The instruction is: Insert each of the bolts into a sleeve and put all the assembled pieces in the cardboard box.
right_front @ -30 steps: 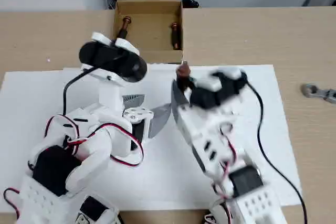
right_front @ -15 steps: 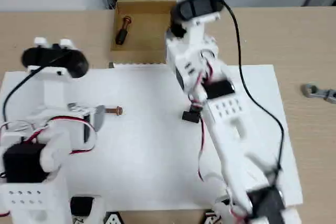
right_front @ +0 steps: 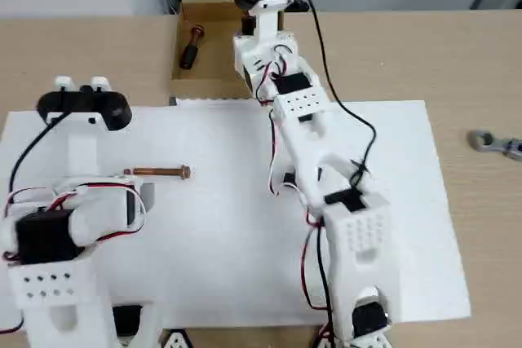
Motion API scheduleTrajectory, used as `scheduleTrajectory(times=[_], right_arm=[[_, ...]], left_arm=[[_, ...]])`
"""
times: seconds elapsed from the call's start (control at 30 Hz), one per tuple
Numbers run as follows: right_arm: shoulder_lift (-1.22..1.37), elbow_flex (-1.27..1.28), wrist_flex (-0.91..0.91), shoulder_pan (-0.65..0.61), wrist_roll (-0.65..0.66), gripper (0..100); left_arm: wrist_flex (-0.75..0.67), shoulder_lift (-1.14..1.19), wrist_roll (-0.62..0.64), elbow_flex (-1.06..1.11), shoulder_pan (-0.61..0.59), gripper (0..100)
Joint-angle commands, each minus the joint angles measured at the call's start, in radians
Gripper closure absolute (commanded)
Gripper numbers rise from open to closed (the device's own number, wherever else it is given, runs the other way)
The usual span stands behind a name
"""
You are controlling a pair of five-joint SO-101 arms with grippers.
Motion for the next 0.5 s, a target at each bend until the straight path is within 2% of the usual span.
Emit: scheduleTrajectory(times=[0.0, 0.13, 0.33, 0.47], right_arm=[[0.114, -0.250, -0.019, 0.012, -0.009, 99.4], [0.251, -0.393, 0.048, 0.012, -0.008, 97.6], [0.360, -0.559, 0.186, 0.012, -0.011, 81.4], [0.378, -0.651, 0.251, 0.012, -0.011, 84.2]], left_arm=[[-0.044, -0.014, -0.002, 0.019, -0.005, 80], [-0.064, -0.014, -0.002, 0.048, -0.005, 80], [-0.080, -0.006, -0.003, 0.051, -0.006, 80], [-0.097, -0.003, -0.071, 0.051, -0.005, 80]])
